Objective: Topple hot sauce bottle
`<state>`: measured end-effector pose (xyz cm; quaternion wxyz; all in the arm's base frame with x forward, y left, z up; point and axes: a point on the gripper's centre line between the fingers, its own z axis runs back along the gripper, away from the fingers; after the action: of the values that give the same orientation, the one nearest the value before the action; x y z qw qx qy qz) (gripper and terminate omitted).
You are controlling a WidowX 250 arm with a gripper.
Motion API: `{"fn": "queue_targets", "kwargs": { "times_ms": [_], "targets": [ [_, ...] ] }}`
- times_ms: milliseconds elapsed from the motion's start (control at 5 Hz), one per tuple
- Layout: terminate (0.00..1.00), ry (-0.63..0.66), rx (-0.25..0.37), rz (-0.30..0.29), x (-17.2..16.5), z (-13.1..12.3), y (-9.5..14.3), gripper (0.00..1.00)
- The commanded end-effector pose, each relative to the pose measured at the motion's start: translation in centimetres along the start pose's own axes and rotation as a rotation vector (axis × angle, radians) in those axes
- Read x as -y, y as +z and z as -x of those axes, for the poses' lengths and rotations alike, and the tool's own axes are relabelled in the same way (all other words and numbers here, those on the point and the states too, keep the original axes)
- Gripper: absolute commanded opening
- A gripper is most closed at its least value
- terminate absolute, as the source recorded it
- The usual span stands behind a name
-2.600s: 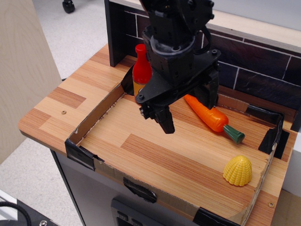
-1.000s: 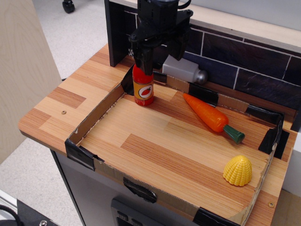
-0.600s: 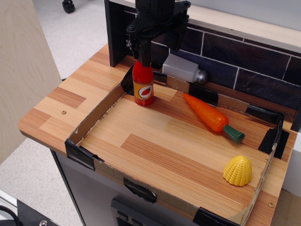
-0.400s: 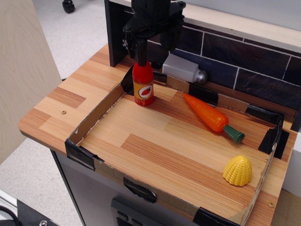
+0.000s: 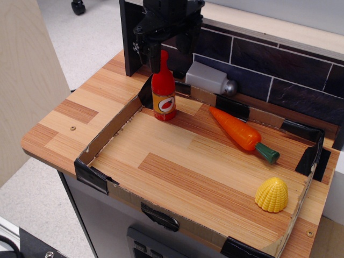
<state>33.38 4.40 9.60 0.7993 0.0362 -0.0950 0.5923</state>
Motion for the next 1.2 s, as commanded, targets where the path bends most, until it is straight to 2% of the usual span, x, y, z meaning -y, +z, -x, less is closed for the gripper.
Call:
{"fn": "queue_targets", "kwargs": {
  "times_ms": [0,200,400,600,800,1000],
  "targets": [
    [0.00,0.039,0.003,0.046,-0.2,-0.6,1.0,0.00],
    [0.00,0.035,0.011,0.055,-0.5,-0.3,1.0,0.00],
    [0.00,0.038,0.075,0.136,-1.6,1.0,1.5,0.00],
    [0.00,-0.055,0.073,0.137,-3.0,2.8,1.4,0.00],
    [0.00,-0.136,0.055,0.092,-3.9,4.3,0.3,0.00],
    [0.00,-0.197,0.071,0.058,-4.9,5.4,-1.3,0.00]
  ]
}}
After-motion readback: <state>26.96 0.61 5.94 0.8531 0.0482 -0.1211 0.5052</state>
